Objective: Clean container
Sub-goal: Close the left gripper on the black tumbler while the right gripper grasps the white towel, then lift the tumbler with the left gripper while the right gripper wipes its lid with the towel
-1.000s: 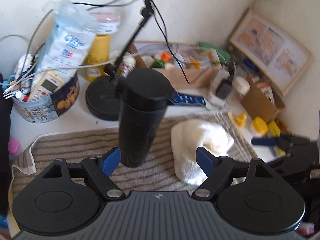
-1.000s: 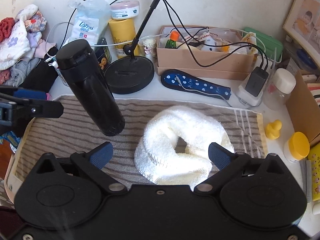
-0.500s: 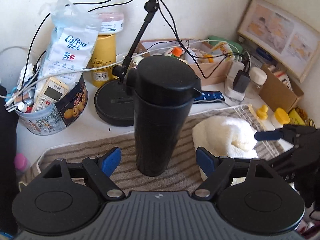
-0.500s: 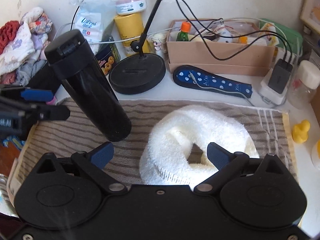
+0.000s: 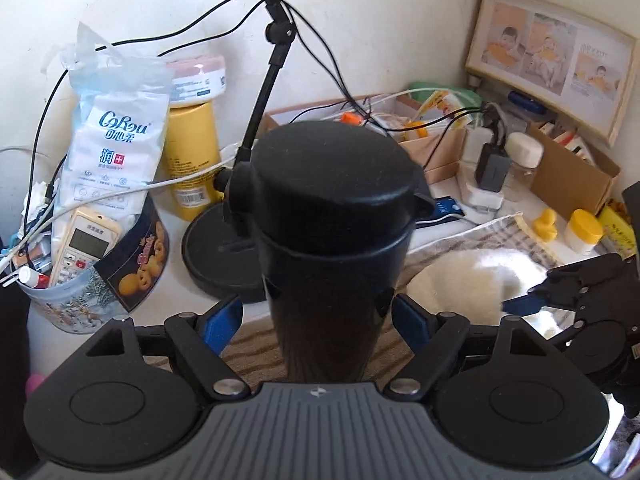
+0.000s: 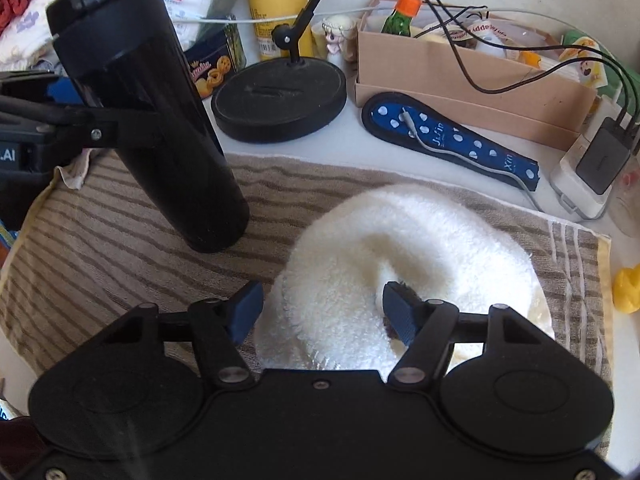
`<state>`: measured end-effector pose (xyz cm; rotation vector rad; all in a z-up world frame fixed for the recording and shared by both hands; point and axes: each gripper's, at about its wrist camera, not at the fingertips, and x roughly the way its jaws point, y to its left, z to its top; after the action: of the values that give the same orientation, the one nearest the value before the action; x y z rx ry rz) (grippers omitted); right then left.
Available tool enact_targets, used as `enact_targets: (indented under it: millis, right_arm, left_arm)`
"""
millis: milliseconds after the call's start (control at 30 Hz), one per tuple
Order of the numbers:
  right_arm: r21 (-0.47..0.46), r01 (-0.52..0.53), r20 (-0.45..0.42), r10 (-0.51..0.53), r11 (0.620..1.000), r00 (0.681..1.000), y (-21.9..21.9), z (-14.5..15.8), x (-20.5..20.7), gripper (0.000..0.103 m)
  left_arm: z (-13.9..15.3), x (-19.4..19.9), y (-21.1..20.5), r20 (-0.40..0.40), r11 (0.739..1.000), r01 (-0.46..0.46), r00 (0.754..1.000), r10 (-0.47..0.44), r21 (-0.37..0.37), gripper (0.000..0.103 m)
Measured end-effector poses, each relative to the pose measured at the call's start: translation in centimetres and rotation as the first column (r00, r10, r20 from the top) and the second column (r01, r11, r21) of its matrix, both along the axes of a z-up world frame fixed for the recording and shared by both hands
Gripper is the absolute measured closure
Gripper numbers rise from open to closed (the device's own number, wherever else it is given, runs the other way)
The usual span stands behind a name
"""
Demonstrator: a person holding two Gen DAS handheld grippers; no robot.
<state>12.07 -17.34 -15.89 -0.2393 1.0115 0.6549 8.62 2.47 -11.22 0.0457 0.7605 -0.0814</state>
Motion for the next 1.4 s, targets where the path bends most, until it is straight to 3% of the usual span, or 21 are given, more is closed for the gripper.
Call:
enact_targets:
  millis: [233,333,400,467,567,767,1000,1200,1400]
  right_arm:
    - [-0.008,0.029,0.005,-0.029,1.000,1.000,0.1,-1.1,0.9,0.051]
    - [-0.003,0.048,-0.005,-0.048,0.999,0.999,-0.1,-1.7,1.4,0.060]
    - [0.011,0.056,-0.014,-0.056,0.998,0.998,-0.5,-1.8,1.6,0.081]
    - [0.036,0.060,-0.023,-0.059,0.998,0.998,-1.0,-1.6,1.6,0.086]
    - [0.074,0.067,-0.022,-0.066,0.995,0.998,-2.1,-0.7,1.4,0.088]
    - [0.236,0.104,-0.030,-0.100,0.966,0.995,-5.0,3.5,0.6,0.088]
    - [0.385,0.011,0.059,-0.037,0.923,0.998,-5.7,10.5,-1.6,0.088]
    - [0.407,-0.090,0.131,0.039,0.909,0.991,-3.9,14.5,-2.1,0.088]
    - [0.352,-0.174,0.168,0.121,0.919,0.978,-1.7,15.8,-2.4,0.088]
  left_arm:
    - [-0.7,0.4,-0.3,0.000,1.000,-0.003,1.000,0.003,-0.025,0.038]
    - [-0.7,0.5,-0.5,-0.001,1.000,-0.001,1.000,0.001,-0.022,0.039]
    - [-0.7,0.4,-0.6,0.003,1.000,0.000,1.000,0.000,-0.015,0.040]
    - [-0.7,-0.2,-0.7,0.017,1.000,0.001,1.000,0.000,-0.015,0.040]
    - [-0.7,-1.6,-0.8,0.045,1.000,0.000,0.999,0.001,-0.024,0.040]
    - [-1.3,-4.6,-1.4,0.082,1.000,0.021,0.996,-0.021,0.000,0.040]
    - [-0.8,-4.3,-2.1,0.044,0.999,0.032,0.998,-0.033,0.025,0.039]
    - [-0.6,-3.6,-2.0,0.064,1.000,0.024,0.998,-0.024,0.011,0.039]
    - [0.2,-3.3,-1.5,0.111,1.000,0.010,0.994,-0.009,-0.006,0.039]
